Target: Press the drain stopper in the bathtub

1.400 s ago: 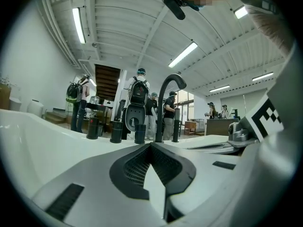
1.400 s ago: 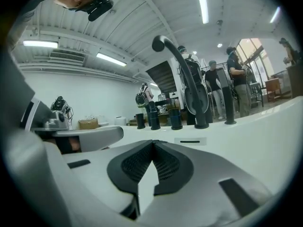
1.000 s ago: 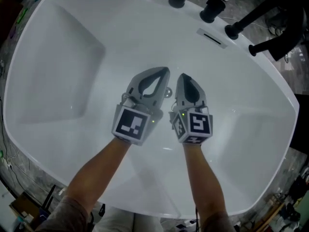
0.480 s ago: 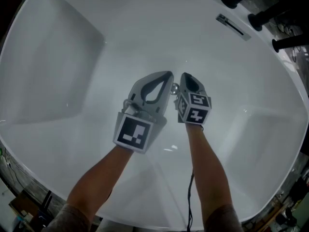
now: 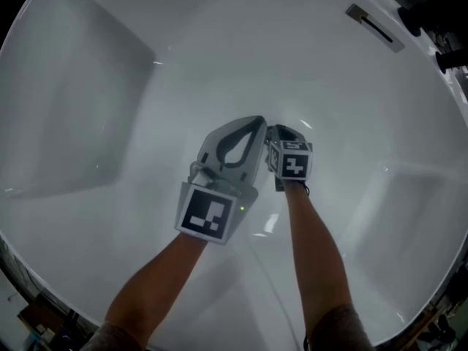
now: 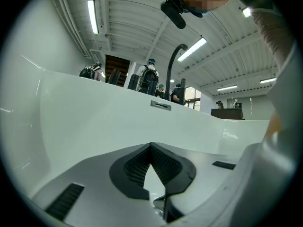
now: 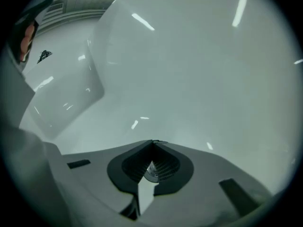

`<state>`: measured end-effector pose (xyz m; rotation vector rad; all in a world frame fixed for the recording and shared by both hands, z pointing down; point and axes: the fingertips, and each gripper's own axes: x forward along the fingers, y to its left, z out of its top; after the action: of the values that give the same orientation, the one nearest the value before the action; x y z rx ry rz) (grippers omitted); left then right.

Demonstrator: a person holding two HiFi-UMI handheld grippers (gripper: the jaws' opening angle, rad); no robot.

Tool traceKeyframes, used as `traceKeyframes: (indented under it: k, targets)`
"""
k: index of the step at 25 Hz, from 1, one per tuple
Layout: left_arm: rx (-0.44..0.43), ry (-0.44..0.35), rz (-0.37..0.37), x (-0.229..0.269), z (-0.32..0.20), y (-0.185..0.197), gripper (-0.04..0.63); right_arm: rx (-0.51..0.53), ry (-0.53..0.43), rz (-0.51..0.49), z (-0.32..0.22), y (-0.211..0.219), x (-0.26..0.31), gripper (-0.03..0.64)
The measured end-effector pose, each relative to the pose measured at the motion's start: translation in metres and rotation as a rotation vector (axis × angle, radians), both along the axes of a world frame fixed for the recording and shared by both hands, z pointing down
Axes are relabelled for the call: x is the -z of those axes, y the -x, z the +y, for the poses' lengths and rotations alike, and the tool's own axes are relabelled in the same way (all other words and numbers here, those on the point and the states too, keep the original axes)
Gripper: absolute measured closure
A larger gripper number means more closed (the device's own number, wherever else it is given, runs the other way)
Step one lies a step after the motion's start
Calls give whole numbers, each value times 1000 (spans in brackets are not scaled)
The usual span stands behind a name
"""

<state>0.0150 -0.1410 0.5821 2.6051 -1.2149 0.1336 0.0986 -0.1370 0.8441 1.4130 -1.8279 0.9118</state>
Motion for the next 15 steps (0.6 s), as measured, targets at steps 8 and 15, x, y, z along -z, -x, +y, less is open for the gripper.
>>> traceKeyframes:
  k: [8,15]
  targets:
    - [-26,10,-19,-24,9,-9,594,23,159,34,26,0,-52,618]
    - [-30,38,-29,-39,14,-8,594,73,145,30,19,10,-61,618]
